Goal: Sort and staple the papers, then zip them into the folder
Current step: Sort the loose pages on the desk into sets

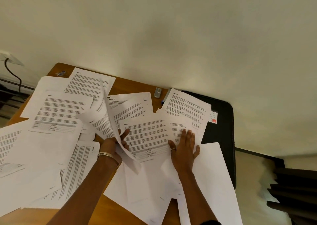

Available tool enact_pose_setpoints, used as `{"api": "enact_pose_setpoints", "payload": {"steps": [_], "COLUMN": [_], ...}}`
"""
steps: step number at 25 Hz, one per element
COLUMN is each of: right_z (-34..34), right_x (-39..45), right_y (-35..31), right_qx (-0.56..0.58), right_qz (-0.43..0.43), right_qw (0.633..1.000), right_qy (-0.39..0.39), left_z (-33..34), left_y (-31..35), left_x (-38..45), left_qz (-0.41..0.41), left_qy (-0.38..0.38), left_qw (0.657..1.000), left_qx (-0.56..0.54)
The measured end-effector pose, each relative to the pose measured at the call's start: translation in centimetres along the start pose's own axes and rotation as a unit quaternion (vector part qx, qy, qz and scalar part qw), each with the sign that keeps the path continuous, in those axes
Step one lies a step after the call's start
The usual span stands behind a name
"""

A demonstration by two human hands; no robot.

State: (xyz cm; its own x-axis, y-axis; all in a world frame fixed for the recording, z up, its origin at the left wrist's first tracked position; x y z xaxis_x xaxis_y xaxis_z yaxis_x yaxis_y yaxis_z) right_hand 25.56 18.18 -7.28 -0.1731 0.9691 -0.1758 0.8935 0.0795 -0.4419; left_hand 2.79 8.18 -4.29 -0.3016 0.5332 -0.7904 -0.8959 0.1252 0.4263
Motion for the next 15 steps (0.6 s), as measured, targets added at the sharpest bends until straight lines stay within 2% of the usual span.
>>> {"api": "enact_pose_setpoints", "payload": {"steps": [3, 6, 8, 10, 11, 13, 15], "right_z": [0.9, 0.4, -1.1, -2.4, -2.8, -2.6, -2.2], "right_x": [-0.2, -0.3, 0.3, 1.9, 2.6, 3.2, 2.9], "right_y": [-0.8, -1.0, -0.6, 0.8, 1.7, 3.3, 4.2], "right_qx": [-0.057, -0.025, 0.065, 0.124, 0.118, 0.093, 0.089], "right_qz": [-0.087, -0.137, -0.111, -0.051, -0.021, 0.017, 0.022], "right_qw": [0.994, 0.990, 0.992, 0.989, 0.990, 0.994, 0.994], "right_qy": [-0.023, -0.017, 0.003, 0.058, 0.080, 0.060, 0.057], "left_z": [1.7, -0.7, -4.0, -2.2, -2.1, -1.9, -2.4], "left_y": [-1.6, -2.9, -4.3, -3.6, -3.3, -2.9, -2.9], "left_x": [1.8, 5.2, 9.1, 6.2, 6.2, 6.3, 6.9], "left_qz": [-0.022, -0.010, -0.024, -0.029, -0.024, 0.004, 0.036], "left_qy": [-0.013, 0.025, 0.014, 0.008, 0.006, 0.016, 0.059], "left_qw": [0.998, 0.993, 0.991, 0.988, 0.986, 0.982, 0.968], "left_qx": [0.058, 0.113, 0.128, 0.149, 0.163, 0.187, 0.242]}}
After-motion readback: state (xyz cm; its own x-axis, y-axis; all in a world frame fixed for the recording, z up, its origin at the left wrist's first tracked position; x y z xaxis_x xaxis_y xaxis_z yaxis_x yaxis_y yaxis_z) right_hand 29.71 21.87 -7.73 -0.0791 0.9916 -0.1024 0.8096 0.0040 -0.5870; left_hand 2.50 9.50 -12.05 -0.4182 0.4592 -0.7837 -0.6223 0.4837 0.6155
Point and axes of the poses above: each hand's wrist, its own x-axis towards the middle knuckle, its own z-axis out of the palm, y = z × x, the point moved 3 cm from there along x, towards the middle knuckle, and after that the axes turned 4 degrees about x, right-handed, at the moved point
